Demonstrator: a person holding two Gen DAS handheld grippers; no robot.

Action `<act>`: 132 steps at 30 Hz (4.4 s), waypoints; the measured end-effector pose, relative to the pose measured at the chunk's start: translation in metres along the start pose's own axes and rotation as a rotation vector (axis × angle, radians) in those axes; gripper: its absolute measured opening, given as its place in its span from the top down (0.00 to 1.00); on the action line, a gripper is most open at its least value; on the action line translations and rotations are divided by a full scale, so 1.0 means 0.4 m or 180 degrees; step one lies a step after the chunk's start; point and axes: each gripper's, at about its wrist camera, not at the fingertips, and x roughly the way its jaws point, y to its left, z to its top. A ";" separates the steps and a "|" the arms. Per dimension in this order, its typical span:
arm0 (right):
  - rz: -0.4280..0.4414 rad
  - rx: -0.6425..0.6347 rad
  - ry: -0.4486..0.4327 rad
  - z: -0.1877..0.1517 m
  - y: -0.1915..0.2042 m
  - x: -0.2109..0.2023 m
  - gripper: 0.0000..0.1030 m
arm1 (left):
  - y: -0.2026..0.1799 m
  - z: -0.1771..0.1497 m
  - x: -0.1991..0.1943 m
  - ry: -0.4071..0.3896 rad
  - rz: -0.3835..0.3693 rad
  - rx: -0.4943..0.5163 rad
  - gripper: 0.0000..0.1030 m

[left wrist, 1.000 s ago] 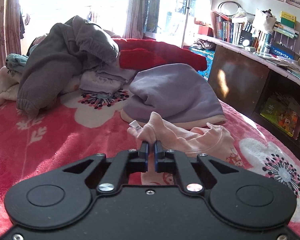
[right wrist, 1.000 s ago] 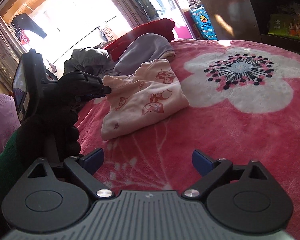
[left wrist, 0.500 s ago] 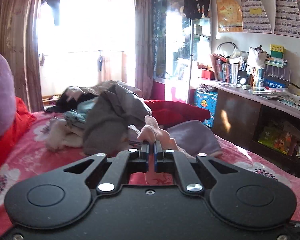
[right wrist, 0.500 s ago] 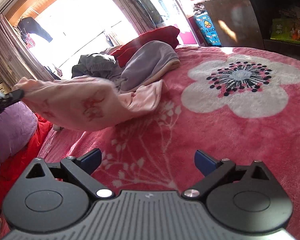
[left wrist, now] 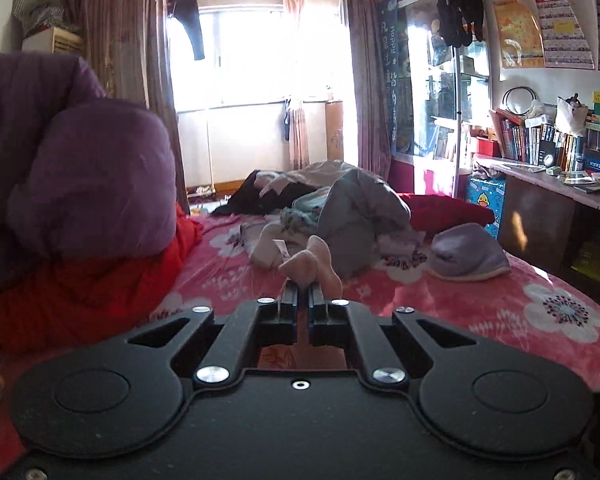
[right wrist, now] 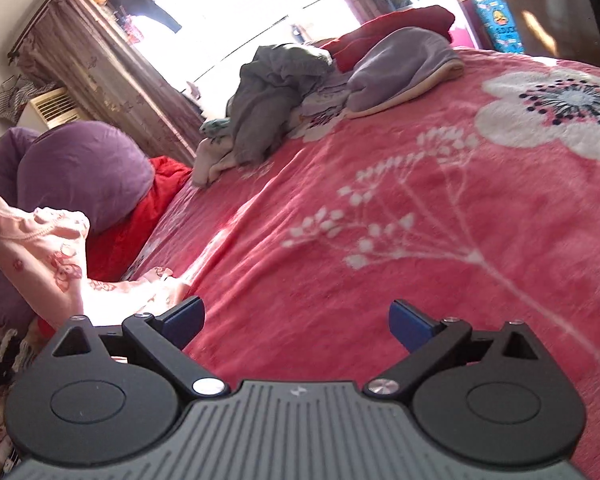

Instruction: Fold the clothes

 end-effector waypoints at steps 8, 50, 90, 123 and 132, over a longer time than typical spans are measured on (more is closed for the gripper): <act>0.0349 -0.0509 0.0323 -0.121 0.121 -0.035 0.17 | 0.053 -0.325 -0.186 0.0700 0.0058 -0.0650 0.98; 0.0579 -0.0080 0.1015 -0.365 0.255 -0.191 0.12 | 0.124 -0.498 -0.122 0.0695 -0.0780 -0.1074 1.00; 0.0704 0.0077 0.0770 -0.308 0.287 -0.121 0.12 | -0.041 -0.589 -0.184 0.1043 -0.1594 0.0979 0.97; 0.0327 -0.1174 0.1400 -0.382 0.370 -0.077 0.73 | 0.154 -0.559 -0.179 0.1227 -0.0959 -0.0857 0.80; 0.0437 -0.0580 0.0734 -0.297 0.285 -0.134 0.34 | 0.225 -0.513 -0.146 0.0817 -0.0596 -0.1286 0.54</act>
